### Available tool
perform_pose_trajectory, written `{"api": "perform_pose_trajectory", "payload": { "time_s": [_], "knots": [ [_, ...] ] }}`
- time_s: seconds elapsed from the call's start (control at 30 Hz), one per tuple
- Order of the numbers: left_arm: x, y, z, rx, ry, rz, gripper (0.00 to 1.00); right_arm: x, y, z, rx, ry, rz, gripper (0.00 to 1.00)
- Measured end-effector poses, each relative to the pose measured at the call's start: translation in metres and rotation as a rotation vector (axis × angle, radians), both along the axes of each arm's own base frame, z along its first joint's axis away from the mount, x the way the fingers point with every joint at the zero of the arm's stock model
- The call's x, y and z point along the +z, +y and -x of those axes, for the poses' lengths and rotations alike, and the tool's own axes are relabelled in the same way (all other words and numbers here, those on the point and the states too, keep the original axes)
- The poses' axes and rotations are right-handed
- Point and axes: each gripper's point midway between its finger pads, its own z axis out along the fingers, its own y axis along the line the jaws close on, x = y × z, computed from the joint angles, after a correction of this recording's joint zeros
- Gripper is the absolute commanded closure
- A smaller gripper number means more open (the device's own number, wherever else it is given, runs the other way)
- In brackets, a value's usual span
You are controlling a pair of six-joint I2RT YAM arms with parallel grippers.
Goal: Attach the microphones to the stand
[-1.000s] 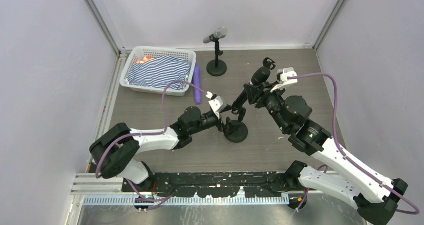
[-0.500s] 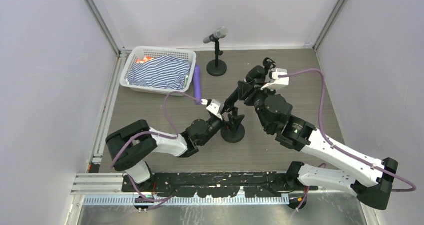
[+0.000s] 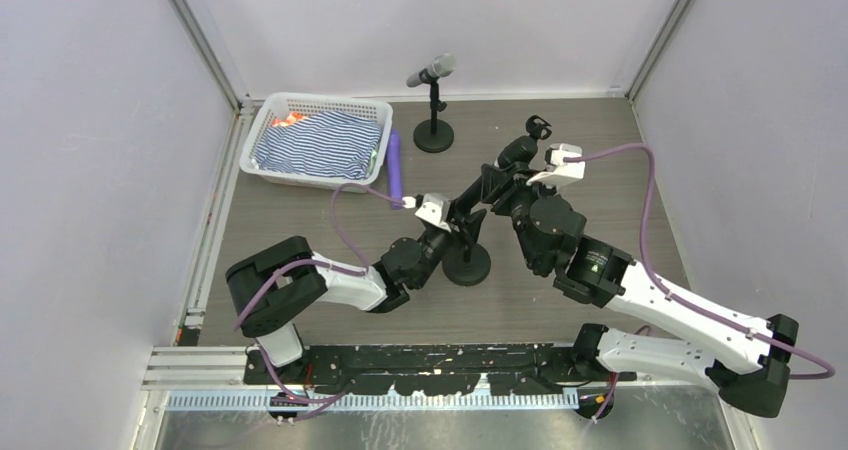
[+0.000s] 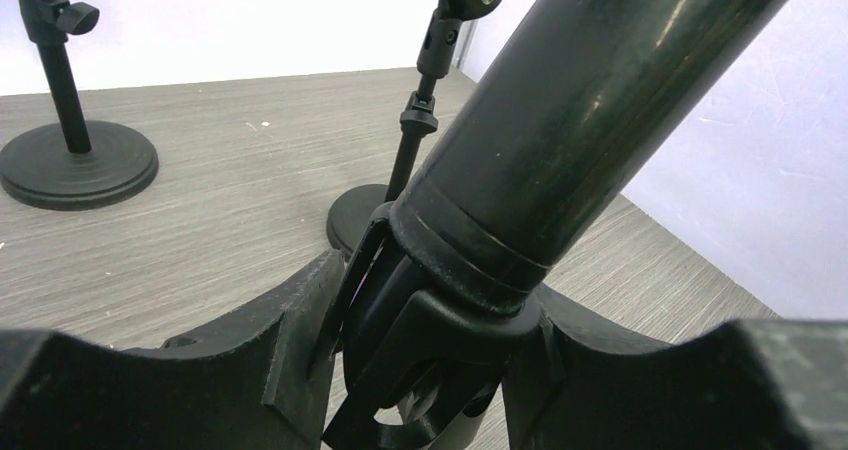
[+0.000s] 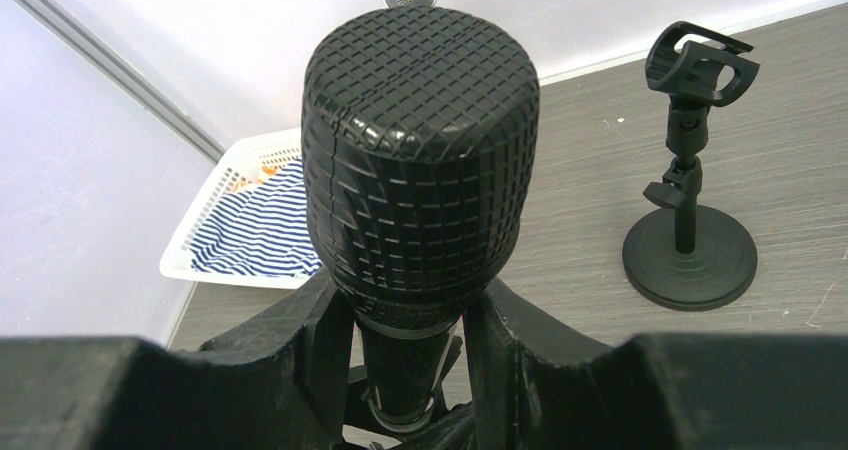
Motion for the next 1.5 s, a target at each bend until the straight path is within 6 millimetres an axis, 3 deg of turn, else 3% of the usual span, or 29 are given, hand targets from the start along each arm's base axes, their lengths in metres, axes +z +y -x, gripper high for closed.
{"api": "perform_pose_trajectory", "payload": {
  "time_s": [0.1, 0.33, 0.67, 0.73, 0.97, 1.03, 1.13, 1.3, 1.5],
  "knots": [
    [0.0, 0.0, 0.001, 0.0, -0.003, -0.003, 0.99, 0.0, -0.002, 0.002, 0.005, -0.01, -0.007, 0.99],
    [-0.003, 0.0, 0.011, -0.054, -0.046, -0.078, 1.0, -0.001, -0.007, 0.015, 0.071, -0.058, -0.008, 0.99],
    [-0.003, -0.006, 0.028, -0.299, -0.181, -0.342, 0.99, -0.016, -0.038, 0.036, 0.064, -0.103, -0.184, 0.99],
    [-0.003, -0.006, 0.03, -0.347, -0.203, -0.387, 0.91, -0.019, -0.042, 0.038, 0.056, -0.109, -0.218, 0.99],
    [-0.003, -0.006, 0.031, -0.423, -0.225, -0.417, 0.24, -0.023, -0.049, 0.04, 0.042, -0.131, -0.284, 0.99],
    [-0.006, -0.005, 0.031, -0.425, -0.206, -0.411, 0.13, -0.025, -0.05, 0.04, 0.035, -0.134, -0.279, 0.99],
    [-0.013, -0.001, 0.032, -0.411, -0.153, -0.378, 0.06, -0.025, -0.051, 0.04, 0.034, -0.141, -0.276, 0.99],
    [-0.025, 0.007, 0.035, -0.312, -0.07, -0.306, 0.07, -0.023, -0.051, 0.039, 0.032, -0.153, -0.263, 0.99],
    [-0.024, -0.001, 0.048, -0.204, -0.036, -0.238, 0.31, -0.022, -0.052, 0.039, 0.032, -0.159, -0.253, 0.99]
  ]
}}
